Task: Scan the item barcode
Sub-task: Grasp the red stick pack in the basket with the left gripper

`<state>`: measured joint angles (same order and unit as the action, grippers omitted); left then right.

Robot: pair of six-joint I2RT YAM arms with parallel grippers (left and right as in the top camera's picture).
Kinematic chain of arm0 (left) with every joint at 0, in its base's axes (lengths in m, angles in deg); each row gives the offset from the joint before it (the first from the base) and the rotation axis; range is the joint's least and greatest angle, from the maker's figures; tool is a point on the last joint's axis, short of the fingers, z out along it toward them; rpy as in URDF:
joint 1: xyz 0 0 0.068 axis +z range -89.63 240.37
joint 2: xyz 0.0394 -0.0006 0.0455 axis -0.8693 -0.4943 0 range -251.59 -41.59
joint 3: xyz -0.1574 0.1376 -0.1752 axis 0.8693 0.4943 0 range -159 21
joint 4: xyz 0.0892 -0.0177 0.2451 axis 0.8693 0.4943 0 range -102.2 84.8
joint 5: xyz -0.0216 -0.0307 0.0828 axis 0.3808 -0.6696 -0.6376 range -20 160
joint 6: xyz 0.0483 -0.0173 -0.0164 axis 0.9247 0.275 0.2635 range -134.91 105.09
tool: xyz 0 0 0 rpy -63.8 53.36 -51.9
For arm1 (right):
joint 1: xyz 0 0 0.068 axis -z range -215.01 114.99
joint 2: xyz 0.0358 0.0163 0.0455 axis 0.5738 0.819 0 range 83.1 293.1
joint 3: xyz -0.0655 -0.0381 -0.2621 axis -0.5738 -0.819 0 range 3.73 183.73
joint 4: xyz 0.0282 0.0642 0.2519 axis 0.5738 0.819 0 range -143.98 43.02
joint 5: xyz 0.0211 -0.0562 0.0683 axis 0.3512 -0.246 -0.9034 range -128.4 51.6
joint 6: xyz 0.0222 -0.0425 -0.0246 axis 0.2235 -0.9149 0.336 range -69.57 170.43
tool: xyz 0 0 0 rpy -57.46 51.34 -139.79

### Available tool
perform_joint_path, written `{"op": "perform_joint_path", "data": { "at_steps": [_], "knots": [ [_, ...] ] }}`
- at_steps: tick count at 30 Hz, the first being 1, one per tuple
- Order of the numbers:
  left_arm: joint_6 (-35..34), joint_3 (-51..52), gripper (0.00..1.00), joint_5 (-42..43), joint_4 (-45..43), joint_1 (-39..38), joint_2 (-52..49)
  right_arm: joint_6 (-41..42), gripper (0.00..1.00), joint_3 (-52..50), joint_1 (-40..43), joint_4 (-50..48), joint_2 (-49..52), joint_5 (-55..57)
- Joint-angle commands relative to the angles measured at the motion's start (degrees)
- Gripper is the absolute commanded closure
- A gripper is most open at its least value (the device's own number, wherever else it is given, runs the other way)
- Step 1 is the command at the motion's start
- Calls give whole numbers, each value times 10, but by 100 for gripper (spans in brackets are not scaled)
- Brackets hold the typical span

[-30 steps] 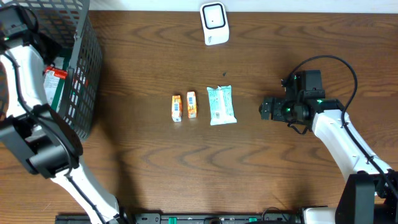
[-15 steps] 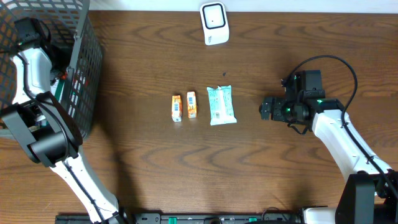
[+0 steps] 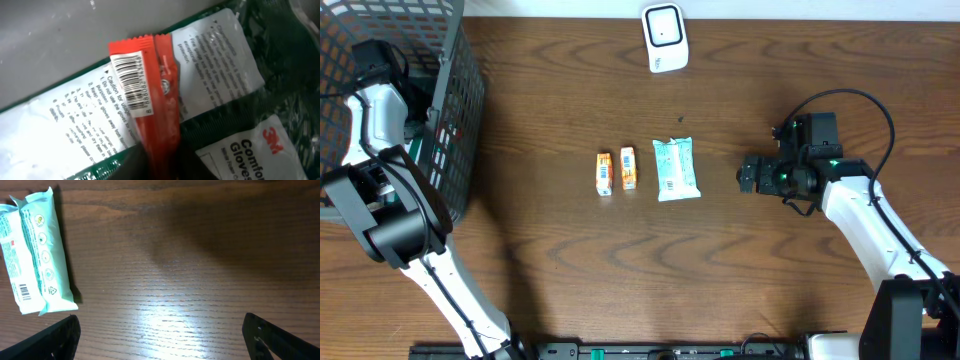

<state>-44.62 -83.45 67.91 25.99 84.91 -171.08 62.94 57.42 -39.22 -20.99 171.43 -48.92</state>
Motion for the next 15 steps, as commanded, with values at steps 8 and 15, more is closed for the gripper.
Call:
{"op": "perform_joint_path", "data": {
  "at_steps": [8, 15],
  "knots": [
    [5, -17, 93, -1, -7, 11, 120, -8, 1, 9, 2, 0, -5, 1],
    [5, -17, 93, -1, -2, 11, 298, -8, 1, 9, 2, 0, -5, 1]
  ]
}}
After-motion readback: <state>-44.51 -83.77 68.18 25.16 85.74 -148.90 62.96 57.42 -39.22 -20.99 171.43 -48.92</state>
